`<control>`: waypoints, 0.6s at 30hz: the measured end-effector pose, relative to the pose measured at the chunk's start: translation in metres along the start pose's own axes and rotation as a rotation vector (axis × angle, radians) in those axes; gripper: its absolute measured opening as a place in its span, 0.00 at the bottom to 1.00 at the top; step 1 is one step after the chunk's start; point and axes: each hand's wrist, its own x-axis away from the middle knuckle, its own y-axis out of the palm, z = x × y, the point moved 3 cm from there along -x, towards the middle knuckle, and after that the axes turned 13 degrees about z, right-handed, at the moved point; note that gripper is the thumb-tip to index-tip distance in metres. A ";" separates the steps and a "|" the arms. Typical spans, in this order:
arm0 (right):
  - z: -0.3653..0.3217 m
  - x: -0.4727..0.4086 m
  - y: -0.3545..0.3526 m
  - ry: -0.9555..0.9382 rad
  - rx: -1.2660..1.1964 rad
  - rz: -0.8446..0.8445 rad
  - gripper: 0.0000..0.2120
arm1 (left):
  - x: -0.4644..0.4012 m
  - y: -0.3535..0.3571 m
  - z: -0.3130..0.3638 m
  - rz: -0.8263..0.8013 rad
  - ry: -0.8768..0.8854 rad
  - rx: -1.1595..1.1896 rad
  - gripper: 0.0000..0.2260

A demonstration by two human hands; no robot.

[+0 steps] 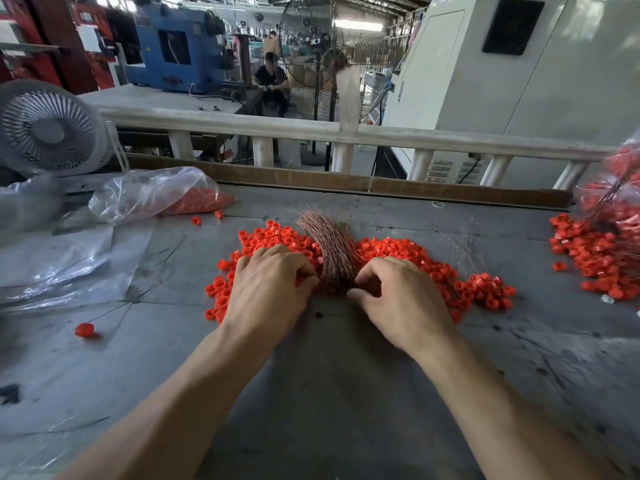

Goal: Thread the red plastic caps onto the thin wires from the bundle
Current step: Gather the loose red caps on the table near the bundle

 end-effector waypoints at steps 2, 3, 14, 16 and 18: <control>0.000 0.000 -0.002 -0.004 -0.011 0.023 0.06 | 0.000 0.000 0.000 0.006 -0.004 -0.006 0.04; 0.000 0.001 -0.002 -0.005 -0.021 0.036 0.06 | 0.000 0.001 0.000 0.006 -0.002 -0.008 0.04; -0.006 -0.001 -0.008 -0.116 -0.087 0.125 0.05 | 0.001 -0.005 0.015 0.042 0.054 0.212 0.02; -0.010 -0.001 -0.010 -0.149 -0.130 0.172 0.05 | 0.002 -0.005 0.020 0.014 0.083 0.304 0.05; -0.014 -0.001 -0.013 -0.176 -0.169 0.228 0.06 | 0.004 -0.005 0.024 -0.010 0.108 0.371 0.07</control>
